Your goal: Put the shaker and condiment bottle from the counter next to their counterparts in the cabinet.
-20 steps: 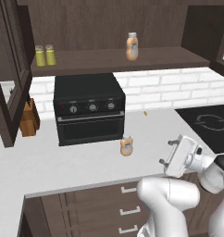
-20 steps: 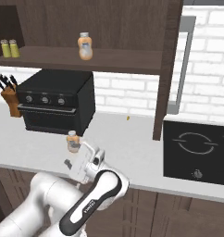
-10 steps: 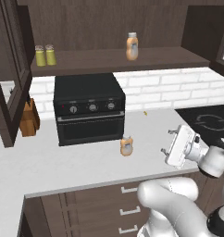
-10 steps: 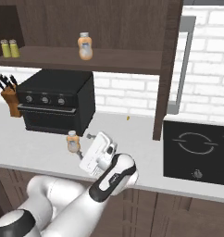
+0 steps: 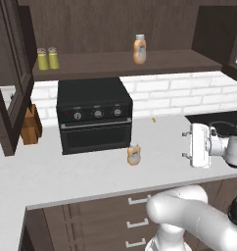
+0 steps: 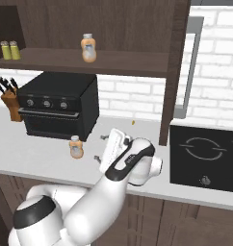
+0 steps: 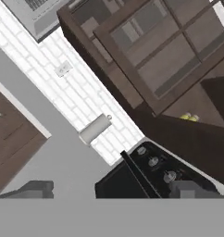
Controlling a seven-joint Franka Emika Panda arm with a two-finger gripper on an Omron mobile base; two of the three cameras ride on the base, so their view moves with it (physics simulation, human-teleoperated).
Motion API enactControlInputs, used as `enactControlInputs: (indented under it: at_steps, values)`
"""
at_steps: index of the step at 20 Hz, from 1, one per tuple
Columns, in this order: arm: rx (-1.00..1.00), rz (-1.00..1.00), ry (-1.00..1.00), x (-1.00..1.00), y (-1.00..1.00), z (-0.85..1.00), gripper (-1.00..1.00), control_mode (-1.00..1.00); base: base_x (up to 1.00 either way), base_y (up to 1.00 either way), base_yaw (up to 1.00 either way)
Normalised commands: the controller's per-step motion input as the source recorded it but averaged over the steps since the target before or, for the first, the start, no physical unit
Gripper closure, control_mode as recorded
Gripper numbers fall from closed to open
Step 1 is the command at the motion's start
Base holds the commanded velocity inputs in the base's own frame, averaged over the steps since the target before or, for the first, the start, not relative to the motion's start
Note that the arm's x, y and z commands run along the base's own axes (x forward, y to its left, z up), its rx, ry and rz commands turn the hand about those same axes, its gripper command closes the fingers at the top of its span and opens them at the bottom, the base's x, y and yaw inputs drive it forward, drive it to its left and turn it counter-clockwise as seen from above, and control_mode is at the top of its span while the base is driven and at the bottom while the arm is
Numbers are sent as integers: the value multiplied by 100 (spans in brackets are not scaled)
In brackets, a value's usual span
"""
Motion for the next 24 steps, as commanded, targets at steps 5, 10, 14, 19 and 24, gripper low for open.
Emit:
enactControlInputs:
  at_steps: [5, 10, 14, 19, 24]
  values:
    - [-5, 0, 4, 0, 6, -6, -100, -100, 0, 0, 0]
    - [-28, 0, 35, 0, 38, 0, -100, -100, 0, 0, 0]
    - [-33, 0, 54, 10, 1, 0, -100, -100, 0, 0, 0]
    - [-4, 0, 6, 5, 2, 0, -100, -100, 0, 0, 0]
    - [-2, -1, 4, 2, 6, -36, -100, -100, 0, 0, 0]
